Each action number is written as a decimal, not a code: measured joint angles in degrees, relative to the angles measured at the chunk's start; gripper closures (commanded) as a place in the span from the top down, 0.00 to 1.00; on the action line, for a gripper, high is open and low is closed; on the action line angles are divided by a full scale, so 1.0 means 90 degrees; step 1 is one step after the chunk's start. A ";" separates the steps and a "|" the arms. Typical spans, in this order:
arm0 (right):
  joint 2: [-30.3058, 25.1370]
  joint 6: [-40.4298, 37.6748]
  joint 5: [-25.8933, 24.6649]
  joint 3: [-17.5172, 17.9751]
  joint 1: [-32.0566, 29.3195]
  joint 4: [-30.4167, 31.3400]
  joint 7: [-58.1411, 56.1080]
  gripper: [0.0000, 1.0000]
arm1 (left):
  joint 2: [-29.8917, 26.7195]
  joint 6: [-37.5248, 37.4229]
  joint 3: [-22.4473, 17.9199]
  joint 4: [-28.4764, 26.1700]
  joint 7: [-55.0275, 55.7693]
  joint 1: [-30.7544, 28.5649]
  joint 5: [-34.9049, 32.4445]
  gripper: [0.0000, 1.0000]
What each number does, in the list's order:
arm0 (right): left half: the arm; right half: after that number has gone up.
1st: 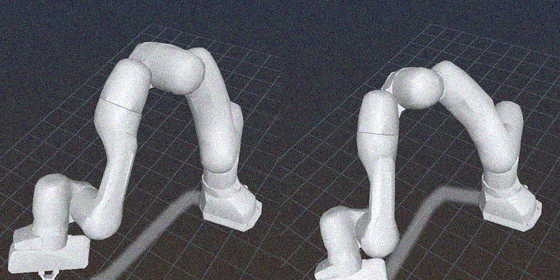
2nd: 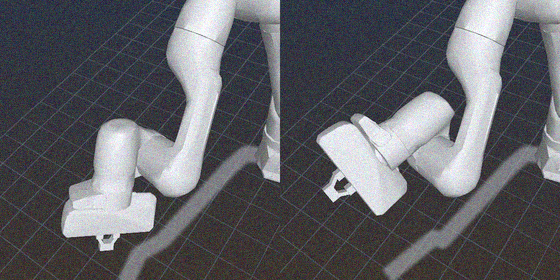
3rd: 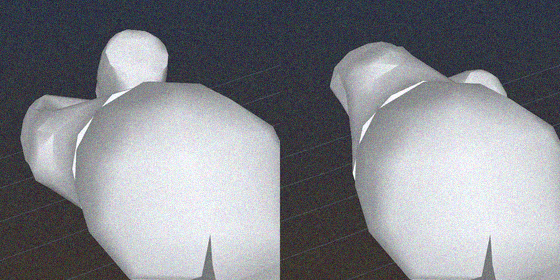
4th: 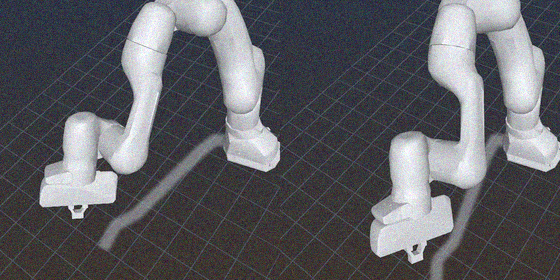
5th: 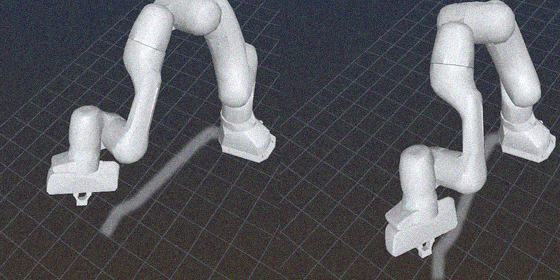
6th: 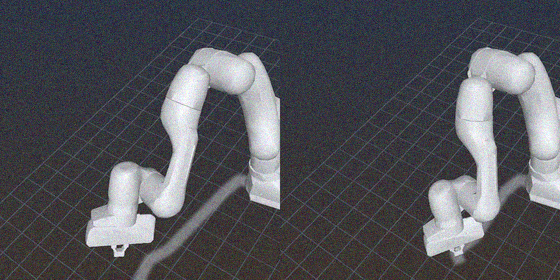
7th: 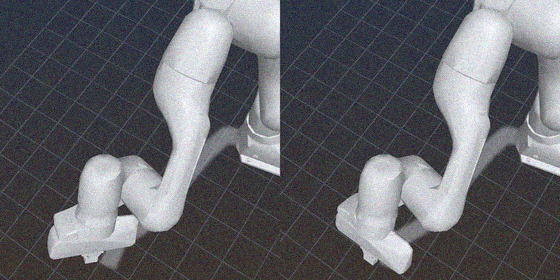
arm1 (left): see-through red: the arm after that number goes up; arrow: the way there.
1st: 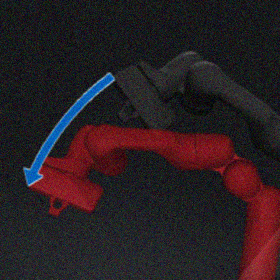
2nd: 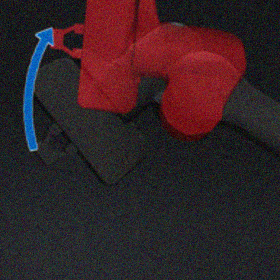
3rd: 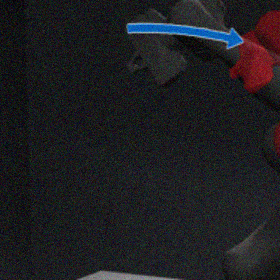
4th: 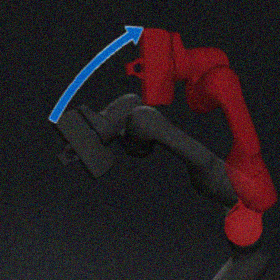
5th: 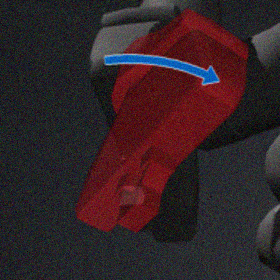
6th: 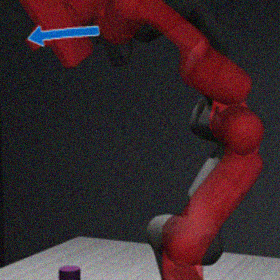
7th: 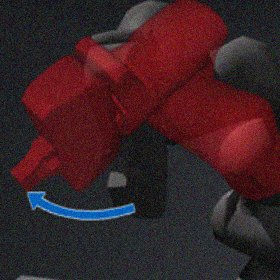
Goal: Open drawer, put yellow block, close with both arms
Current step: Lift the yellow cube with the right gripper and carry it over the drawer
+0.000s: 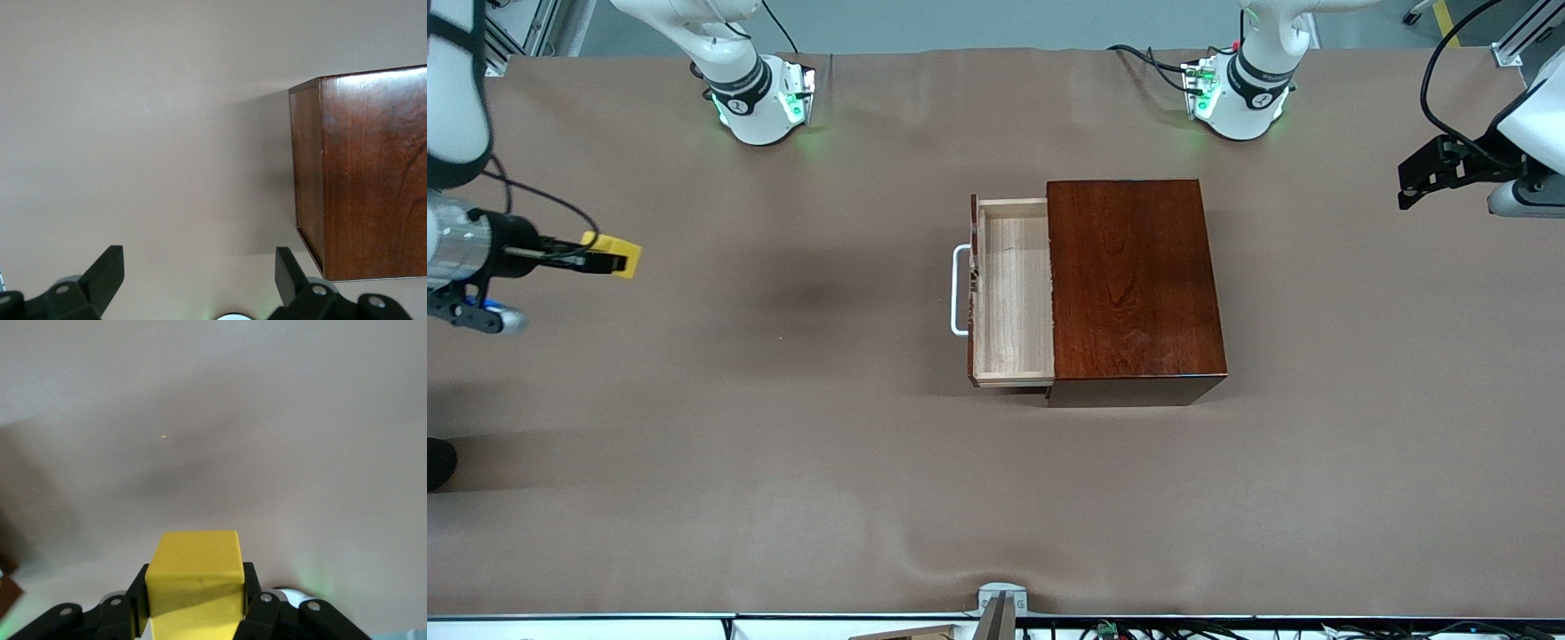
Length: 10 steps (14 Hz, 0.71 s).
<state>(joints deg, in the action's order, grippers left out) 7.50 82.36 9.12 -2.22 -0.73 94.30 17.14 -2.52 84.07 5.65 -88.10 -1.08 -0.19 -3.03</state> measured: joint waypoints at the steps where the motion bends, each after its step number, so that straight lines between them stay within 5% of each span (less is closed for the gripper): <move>1: -0.0033 0.0002 0.0037 0.0014 0.0268 -0.0005 0.0494 0.00 | -0.0005 -0.0002 0.0000 0.0000 0.0000 -0.0001 0.0000 1.00; 10: -0.0023 0.0538 0.0328 0.0040 0.2313 -0.0039 0.4539 0.00 | -0.0043 -0.0033 -0.0012 0.0030 0.0000 -0.0007 0.0000 1.00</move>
<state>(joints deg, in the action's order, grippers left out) 7.30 87.20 12.07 -1.86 20.09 93.95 57.99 -2.91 83.78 5.55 -87.82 -1.08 -0.25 -3.03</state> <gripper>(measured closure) 0.445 0.000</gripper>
